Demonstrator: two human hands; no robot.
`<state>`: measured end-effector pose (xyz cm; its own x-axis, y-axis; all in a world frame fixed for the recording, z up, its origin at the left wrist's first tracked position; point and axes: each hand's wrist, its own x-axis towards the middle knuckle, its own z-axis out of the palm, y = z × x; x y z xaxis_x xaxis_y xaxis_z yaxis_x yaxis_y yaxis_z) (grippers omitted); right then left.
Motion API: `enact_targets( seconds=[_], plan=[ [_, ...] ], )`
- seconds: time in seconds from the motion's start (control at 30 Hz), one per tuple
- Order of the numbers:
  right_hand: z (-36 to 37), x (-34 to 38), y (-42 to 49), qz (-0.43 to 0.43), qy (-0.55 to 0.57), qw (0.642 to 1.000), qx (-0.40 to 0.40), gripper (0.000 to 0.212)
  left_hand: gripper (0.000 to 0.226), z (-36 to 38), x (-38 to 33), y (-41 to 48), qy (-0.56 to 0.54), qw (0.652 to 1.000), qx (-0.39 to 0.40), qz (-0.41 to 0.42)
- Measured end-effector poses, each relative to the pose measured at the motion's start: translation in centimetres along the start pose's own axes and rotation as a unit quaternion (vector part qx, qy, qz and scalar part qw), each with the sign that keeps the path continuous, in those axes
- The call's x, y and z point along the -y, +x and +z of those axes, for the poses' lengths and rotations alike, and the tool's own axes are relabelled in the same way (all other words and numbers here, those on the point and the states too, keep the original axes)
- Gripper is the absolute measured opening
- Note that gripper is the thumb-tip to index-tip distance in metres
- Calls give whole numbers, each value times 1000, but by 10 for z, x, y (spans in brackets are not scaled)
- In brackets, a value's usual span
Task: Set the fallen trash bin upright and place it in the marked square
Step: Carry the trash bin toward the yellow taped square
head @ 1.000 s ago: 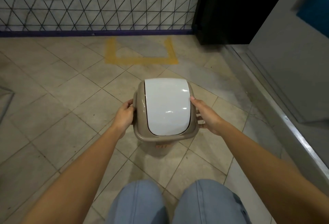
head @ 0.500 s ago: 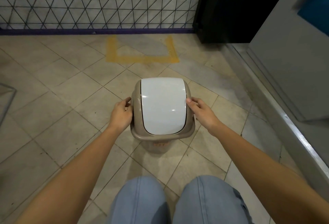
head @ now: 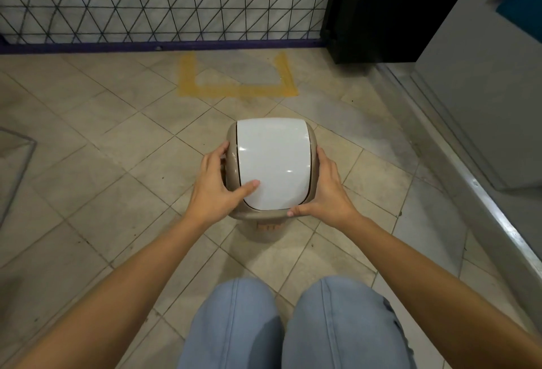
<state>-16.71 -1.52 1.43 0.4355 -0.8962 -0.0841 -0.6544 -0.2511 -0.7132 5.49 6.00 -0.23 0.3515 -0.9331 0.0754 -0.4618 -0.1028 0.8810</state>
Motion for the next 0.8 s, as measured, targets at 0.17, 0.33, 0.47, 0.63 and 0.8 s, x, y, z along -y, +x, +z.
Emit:
enact_targets(
  seconds=[0.17, 0.33, 0.47, 0.63, 0.8],
  plan=[
    [4, 0, 1, -1, -9, 1000, -6, 150, 135, 4, 12, -15, 59, 997, 45, 27],
    [4, 0, 10, -1, -2, 1000, -15, 150, 137, 5, 10, -7, 43, 998, 44, 11],
    [4, 2, 21, 0, -1, 1000, -21, 149, 136, 4, 10, 3, 42, 998, 40, 15],
    [7, 3, 36, -5, 1, 1000, -27, 146, 137, 4, 10, 18, 46, 998, 40, 4],
    [10, 2, 49, -2, -3, 999, -42, 141, 140, 5, 14, 33, 78, 996, 50, 5]
  ],
)
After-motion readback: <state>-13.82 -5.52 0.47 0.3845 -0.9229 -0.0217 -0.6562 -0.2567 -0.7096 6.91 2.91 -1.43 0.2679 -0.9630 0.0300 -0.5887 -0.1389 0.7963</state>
